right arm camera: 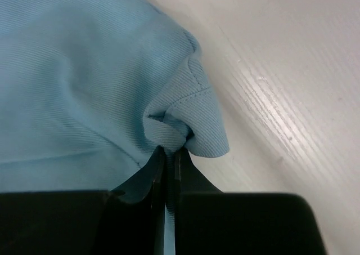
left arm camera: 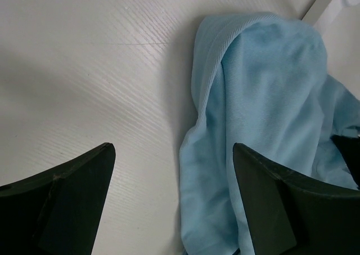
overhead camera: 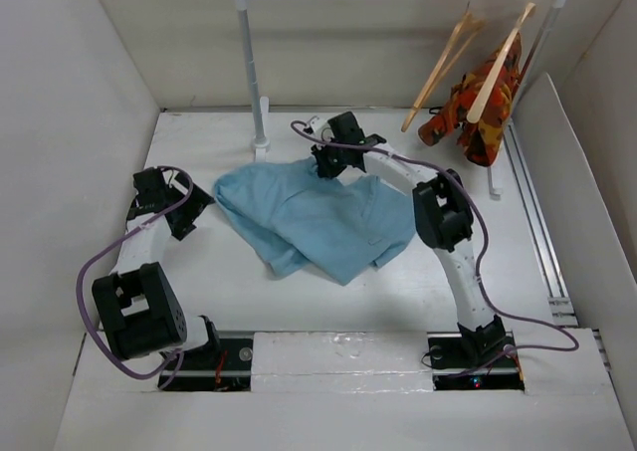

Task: Place the trousers on the hanger
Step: Flatten out the trousers at the center of the board.

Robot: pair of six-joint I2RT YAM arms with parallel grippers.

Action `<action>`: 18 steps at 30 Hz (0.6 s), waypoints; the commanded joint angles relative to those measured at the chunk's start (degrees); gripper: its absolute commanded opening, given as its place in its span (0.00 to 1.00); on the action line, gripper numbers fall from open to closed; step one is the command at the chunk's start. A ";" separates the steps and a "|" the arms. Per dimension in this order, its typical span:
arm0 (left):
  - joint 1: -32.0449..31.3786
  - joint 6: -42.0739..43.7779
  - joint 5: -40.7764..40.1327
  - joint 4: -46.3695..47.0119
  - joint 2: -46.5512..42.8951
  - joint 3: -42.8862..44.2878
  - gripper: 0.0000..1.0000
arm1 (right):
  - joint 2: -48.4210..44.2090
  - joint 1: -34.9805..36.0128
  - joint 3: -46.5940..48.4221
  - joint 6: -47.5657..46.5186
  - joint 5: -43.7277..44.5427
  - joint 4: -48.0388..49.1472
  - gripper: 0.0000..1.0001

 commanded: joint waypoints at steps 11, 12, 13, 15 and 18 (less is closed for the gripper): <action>-0.65 -4.34 -0.51 1.39 -7.84 9.68 0.82 | -71.13 -5.19 -35.21 -0.90 -2.77 -3.83 0.00; -1.52 -4.08 -1.38 0.70 -7.15 10.21 0.82 | -79.66 -7.71 -38.56 -0.37 -2.95 -7.66 0.00; -3.53 -3.03 -2.08 -0.27 -6.45 11.00 0.82 | -83.48 -8.95 -41.55 0.25 -2.95 -9.96 0.00; -6.17 -2.06 -1.22 -0.89 -4.51 10.75 0.82 | -88.95 -10.98 -48.57 0.52 -8.02 -16.71 0.00; -13.63 -0.47 -0.33 -0.98 -3.01 7.93 0.89 | -93.27 -10.38 -54.47 0.16 -13.84 -26.38 0.00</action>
